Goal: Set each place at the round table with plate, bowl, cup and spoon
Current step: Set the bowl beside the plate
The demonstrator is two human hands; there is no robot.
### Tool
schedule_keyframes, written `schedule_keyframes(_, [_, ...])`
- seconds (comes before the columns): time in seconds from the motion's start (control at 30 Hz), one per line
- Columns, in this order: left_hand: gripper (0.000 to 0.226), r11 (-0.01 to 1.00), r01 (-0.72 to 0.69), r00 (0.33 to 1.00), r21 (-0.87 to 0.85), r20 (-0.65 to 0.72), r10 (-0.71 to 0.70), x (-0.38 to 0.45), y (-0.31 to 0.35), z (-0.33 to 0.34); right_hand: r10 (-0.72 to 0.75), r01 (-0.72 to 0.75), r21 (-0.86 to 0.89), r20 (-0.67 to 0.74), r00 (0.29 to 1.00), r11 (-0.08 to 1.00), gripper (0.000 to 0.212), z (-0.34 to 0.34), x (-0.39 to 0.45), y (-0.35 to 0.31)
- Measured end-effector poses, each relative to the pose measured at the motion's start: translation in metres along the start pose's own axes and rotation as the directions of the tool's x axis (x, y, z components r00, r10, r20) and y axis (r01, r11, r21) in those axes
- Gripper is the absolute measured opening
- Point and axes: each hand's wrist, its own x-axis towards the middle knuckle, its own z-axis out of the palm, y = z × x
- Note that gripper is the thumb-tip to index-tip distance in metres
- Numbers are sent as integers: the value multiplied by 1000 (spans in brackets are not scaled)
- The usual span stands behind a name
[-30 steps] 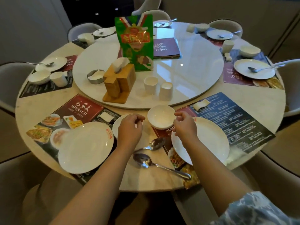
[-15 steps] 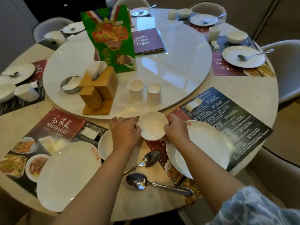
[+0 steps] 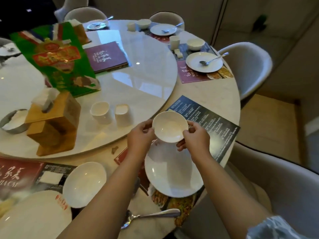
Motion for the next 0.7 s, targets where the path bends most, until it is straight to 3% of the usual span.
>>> schedule_keyframes(0.1, [34,994,68,993,-87,102,-59,15,10,34,19,-21,-14,-83,996,1000,41,-21,21,8])
schedule_keyframes(0.27, [37,996,86,978,-38,194,-77,34,21,71,53,-56,-10,-161,986,998,38,-40,50,21])
schedule_keyframes(0.7, [44,997,43,969,67,242,-58,44,13,95,84,-91,-21,-225,971,996,44,-51,67,33])
